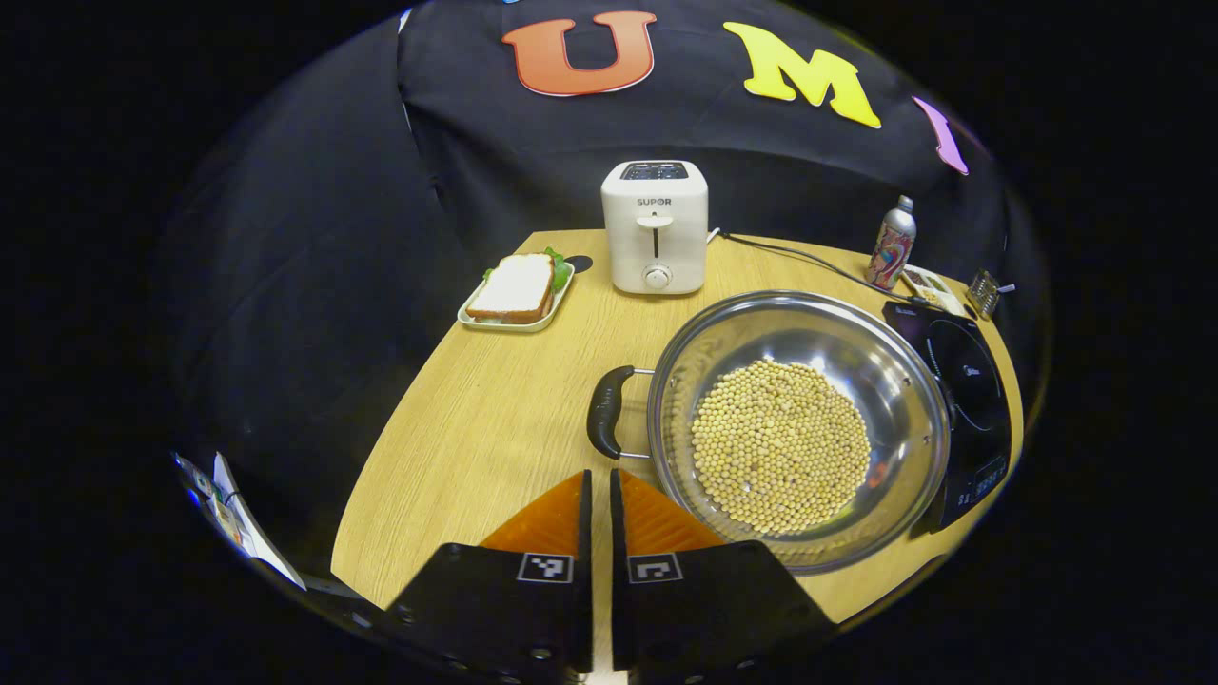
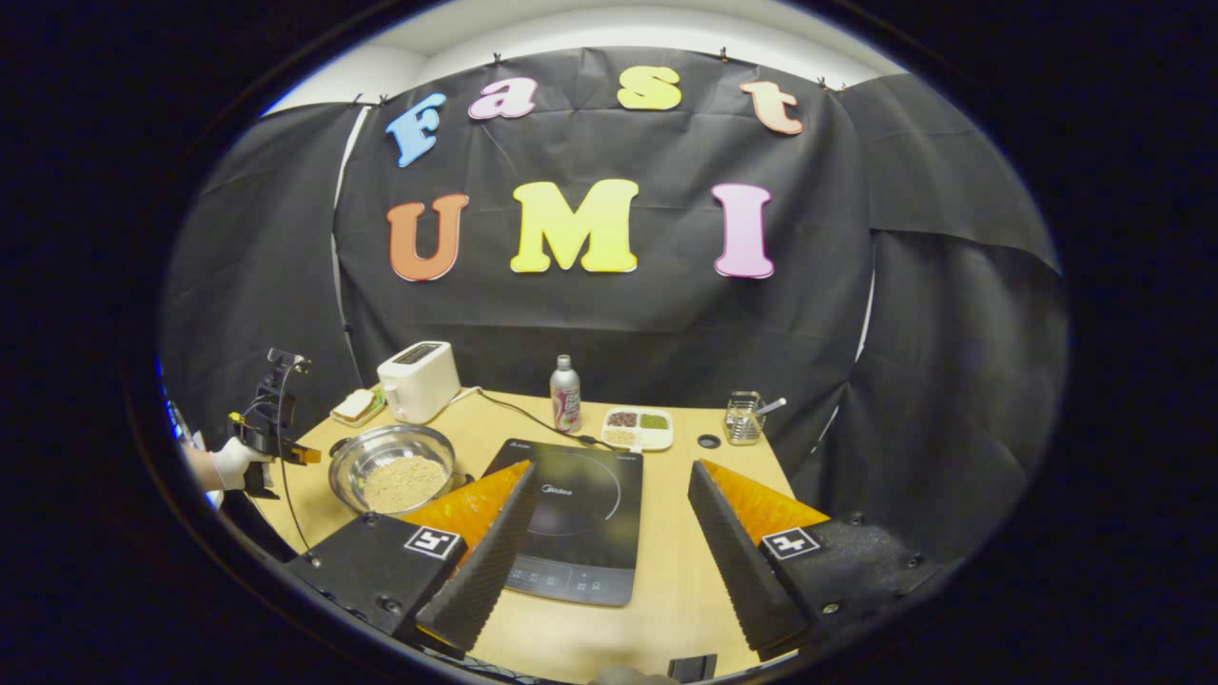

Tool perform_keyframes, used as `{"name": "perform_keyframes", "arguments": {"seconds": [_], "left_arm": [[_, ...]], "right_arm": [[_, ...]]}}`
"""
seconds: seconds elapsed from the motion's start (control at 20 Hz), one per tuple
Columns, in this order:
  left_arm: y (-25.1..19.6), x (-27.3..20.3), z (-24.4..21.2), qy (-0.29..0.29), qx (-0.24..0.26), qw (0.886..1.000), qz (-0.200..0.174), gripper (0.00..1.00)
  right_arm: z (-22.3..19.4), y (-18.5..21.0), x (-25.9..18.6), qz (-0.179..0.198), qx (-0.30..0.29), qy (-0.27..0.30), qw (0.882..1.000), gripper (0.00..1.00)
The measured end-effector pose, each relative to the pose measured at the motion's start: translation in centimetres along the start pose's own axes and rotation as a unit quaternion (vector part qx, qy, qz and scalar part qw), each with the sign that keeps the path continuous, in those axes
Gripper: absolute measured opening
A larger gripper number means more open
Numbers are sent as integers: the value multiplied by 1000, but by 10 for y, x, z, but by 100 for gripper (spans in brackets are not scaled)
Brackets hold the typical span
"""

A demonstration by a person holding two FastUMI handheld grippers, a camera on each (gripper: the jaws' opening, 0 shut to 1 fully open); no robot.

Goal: First push the handle of the pot to place it horizontally, then grasp the pot with both hands and set it on the induction cooktop.

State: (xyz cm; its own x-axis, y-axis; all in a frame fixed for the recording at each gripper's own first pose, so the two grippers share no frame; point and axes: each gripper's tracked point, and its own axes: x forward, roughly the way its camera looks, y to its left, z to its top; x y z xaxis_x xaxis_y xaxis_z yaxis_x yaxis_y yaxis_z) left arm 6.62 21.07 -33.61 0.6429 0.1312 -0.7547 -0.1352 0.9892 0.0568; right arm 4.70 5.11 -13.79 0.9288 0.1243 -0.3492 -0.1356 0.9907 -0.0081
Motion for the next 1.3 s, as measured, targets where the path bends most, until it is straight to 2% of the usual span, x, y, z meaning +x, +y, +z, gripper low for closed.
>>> {"name": "perform_keyframes", "arguments": {"seconds": [0.15, 0.2, 0.35, 0.45, 0.55, 0.6, 0.8, 1.05, 1.2, 1.3], "left_arm": [[0, -22, -1, -17, -5, 1000, 8, 35], [-2, -30, -3, -18, -7, 1000, 5, 35], [-6, -46, -3, -31, 3, 999, 8, 100], [-8, -49, 4, -40, 10, 999, 8, 97], [-10, -42, 10, -44, 18, 999, 3, 100], [-10, -35, 15, -44, 19, 999, 0, 97], [-4, 2, 30, -38, 24, 999, -16, 97], [-5, 51, 31, -8, 36, 999, -37, 97], [-4, 69, 25, 16, 53, 998, -42, 97], [-2, 80, 24, 28, 62, 997, -42, 97]], "right_arm": [[-6, 10, 3, 32, -2, 6, 999, 99], [-6, 14, 4, 43, -2, 7, 999, 99], [-16, 31, 16, 75, -9, 19, 997, 99], [-22, 50, 29, 89, -13, 31, 995, 97], [-32, 75, 48, 102, -12, 50, 993, 99], [-38, 89, 59, 110, -11, 66, 992, 99], [-61, 144, 105, 120, 0, 117, 986, 97], [-103, 200, 173, 116, 5, 186, 976, 97], [-128, 216, 202, 105, 19, 227, 968, 98], [-134, 221, 219, 95, 17, 235, 967, 96]]}}
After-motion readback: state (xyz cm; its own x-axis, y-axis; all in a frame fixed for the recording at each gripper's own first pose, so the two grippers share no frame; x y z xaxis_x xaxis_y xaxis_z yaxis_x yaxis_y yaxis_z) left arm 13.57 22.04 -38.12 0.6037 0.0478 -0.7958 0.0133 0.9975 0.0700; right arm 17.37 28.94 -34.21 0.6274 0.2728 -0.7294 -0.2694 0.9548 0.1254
